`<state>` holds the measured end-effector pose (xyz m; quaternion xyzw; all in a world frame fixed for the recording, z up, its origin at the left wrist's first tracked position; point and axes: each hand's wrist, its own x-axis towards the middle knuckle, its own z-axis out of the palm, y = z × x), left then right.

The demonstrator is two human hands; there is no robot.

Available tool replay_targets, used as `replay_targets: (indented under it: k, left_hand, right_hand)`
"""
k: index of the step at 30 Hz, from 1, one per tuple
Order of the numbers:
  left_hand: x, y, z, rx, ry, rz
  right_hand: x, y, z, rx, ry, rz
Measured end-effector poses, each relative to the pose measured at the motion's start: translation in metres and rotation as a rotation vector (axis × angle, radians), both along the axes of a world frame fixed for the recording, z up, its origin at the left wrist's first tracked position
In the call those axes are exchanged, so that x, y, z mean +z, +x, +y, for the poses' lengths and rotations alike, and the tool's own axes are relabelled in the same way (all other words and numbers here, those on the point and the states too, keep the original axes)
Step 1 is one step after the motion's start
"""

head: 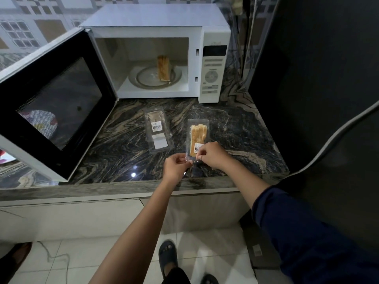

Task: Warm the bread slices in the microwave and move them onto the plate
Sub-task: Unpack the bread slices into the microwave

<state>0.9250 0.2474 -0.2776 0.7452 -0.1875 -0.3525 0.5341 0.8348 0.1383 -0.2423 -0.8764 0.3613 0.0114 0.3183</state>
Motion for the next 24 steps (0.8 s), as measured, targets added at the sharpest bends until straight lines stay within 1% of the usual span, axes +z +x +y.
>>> replay_targets:
  k: [4, 8, 10, 11, 13, 16, 18, 22, 24]
  left_hand:
    - [-0.001, 0.003, -0.001, 0.005, -0.005, 0.03]
    - [-0.001, 0.002, -0.001, 0.014, -0.012, 0.057]
    - [-0.002, 0.002, -0.003, 0.024, 0.003, 0.062]
    - [-0.003, 0.002, -0.003, 0.027, 0.012, 0.065]
    - [-0.003, 0.002, -0.004, 0.033, 0.011, 0.073]
    - [-0.002, 0.003, -0.006, 0.044, 0.006, 0.09]
    - [0.0, 0.005, -0.008, 0.062, 0.014, 0.126]
    - [0.005, 0.009, -0.015, 0.069, 0.012, 0.251]
    - [0.005, 0.012, -0.018, 0.065, 0.015, 0.292]
  right_hand:
    - [0.012, 0.003, -0.006, 0.022, 0.057, 0.045]
    - [0.038, 0.003, -0.015, -0.058, 0.162, -0.02]
    - [0.052, 0.001, -0.022, -0.072, 0.179, -0.06]
    - [0.057, 0.0, -0.024, -0.06, 0.153, -0.074]
    - [0.064, -0.001, -0.029, -0.047, 0.039, -0.126]
    - [0.069, 0.002, -0.033, -0.082, -0.242, -0.232]
    - [0.072, 0.005, -0.033, -0.116, -0.389, -0.307]
    - [0.071, 0.013, -0.026, -0.144, -0.541, -0.415]
    - [0.068, 0.016, -0.022, -0.169, -0.584, -0.484]
